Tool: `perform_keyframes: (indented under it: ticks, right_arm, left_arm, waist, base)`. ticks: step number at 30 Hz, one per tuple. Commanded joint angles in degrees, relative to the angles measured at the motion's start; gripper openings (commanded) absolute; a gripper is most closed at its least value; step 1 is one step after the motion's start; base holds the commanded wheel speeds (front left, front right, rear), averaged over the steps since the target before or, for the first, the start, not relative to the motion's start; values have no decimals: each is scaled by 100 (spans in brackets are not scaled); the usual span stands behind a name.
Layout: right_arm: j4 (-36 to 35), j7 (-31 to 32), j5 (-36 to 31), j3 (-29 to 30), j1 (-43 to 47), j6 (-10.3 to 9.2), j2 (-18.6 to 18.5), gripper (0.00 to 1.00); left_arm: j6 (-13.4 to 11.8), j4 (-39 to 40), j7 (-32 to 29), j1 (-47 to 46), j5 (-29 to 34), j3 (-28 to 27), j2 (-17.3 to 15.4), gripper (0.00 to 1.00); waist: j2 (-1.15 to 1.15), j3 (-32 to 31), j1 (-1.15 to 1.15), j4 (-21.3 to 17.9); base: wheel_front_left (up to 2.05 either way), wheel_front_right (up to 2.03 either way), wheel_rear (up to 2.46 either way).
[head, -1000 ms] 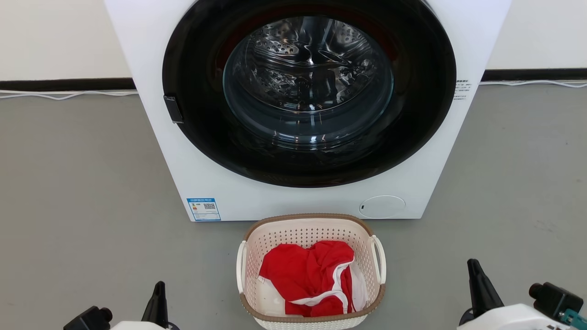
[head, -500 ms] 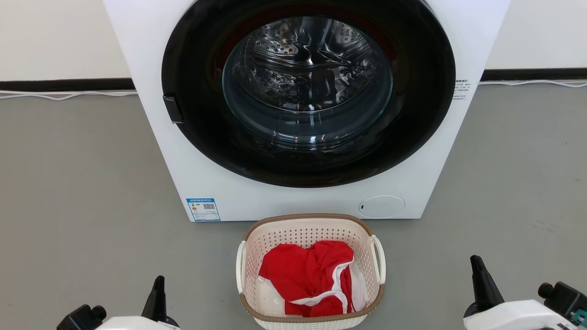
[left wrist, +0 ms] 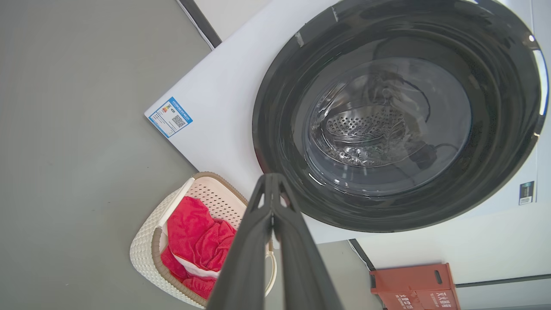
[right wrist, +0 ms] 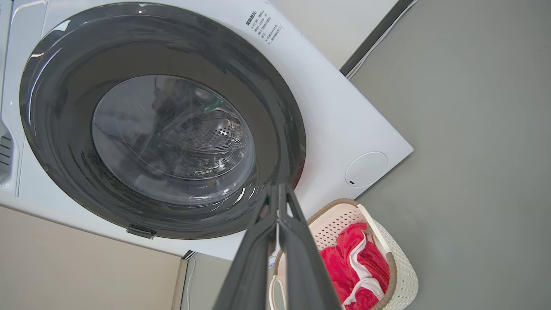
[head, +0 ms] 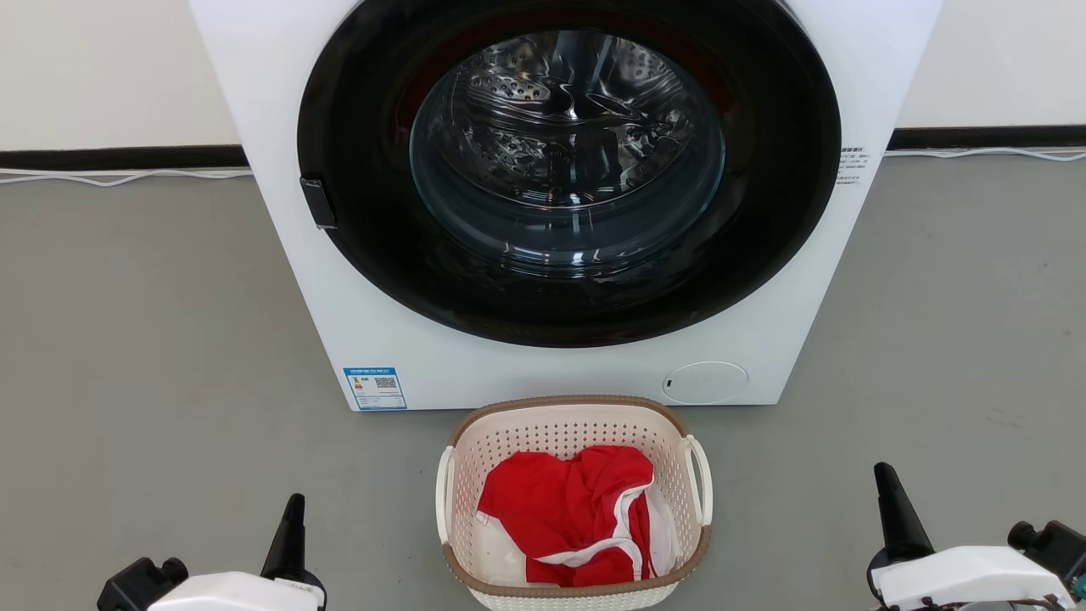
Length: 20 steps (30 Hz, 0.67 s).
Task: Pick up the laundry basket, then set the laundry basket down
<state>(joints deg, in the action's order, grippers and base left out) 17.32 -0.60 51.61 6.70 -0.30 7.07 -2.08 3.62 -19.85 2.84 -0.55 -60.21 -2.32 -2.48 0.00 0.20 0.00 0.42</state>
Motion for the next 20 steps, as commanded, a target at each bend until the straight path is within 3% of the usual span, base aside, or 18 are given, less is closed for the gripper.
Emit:
perform_keyframes:
  ticks: [1, 20]
  right_arm:
    - [-182, 34, 179, -67, -284, 25, -59, 0]
    - [-235, 276, 1576, -50, -393, 31, -66, 0]
  left_arm:
    - [71, 182, -46, -297, -141, -132, -47, 0]
    - [185, 325, -366, -394, -1240, -236, -44, 0]
  waist:
    - [0, 0, 0, -1]
    - [0, -1, 0, -16]
  base:
    - [0, 0, 0]
    - [0, 0, 0]
